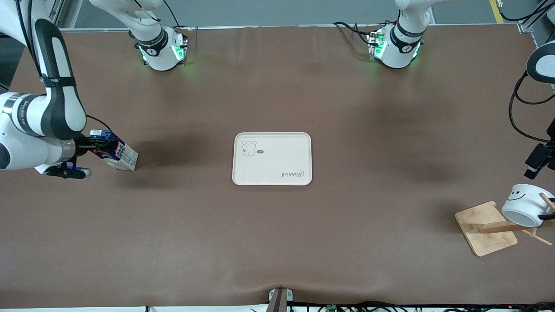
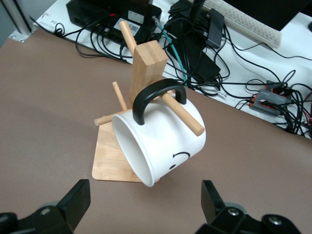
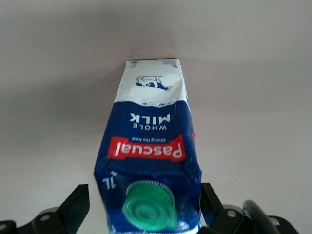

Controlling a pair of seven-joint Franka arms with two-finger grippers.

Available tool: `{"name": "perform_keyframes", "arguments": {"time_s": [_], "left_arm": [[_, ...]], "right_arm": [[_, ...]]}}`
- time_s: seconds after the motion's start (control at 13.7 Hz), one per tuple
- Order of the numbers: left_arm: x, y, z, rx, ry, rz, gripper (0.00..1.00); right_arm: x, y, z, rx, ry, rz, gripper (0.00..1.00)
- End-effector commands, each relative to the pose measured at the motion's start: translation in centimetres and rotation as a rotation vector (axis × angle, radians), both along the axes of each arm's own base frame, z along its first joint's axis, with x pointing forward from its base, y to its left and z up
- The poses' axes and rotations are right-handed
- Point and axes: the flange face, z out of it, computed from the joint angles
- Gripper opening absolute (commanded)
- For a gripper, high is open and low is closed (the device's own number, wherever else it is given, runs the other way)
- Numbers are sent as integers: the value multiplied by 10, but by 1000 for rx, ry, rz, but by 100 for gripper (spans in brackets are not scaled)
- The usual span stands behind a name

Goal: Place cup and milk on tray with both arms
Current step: 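Lift the milk carton with the right gripper while the left gripper approaches the mug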

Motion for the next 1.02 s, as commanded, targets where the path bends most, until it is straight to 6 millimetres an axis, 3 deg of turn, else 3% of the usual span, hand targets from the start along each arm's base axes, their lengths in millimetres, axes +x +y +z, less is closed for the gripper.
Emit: {"name": "perform_keyframes", "arguments": {"time_s": [0.0,0.07,0.15,0.22,0.29,0.44,0.58,0.8,0.95], "left_arm": [[-11,7,-5,-28,-51,-41,100],[-11,10,-13,-49,-73,-58,100],[-11,14,-20,-63,-90,-69,98],[-7,16,-23,-69,-107,-78,95],[-6,19,-27,-75,-112,-78,94],[1,31,-25,-75,-123,-62,90],[8,39,-22,-59,-134,-72,85],[19,42,-24,-47,-141,-88,83],[20,41,-29,-74,-146,-75,82]], "right_arm": [[-13,5,-4,-5,-15,-10,100],[-14,7,-4,-5,-7,-8,73],[-13,12,-3,-5,-7,1,37],[-10,16,1,-7,-15,9,14],[-4,15,9,-8,-19,8,4],[5,18,39,-1,6,7,3],[19,42,79,22,14,31,5],[28,87,92,52,12,-11,5],[28,137,98,75,9,-45,8]]}}
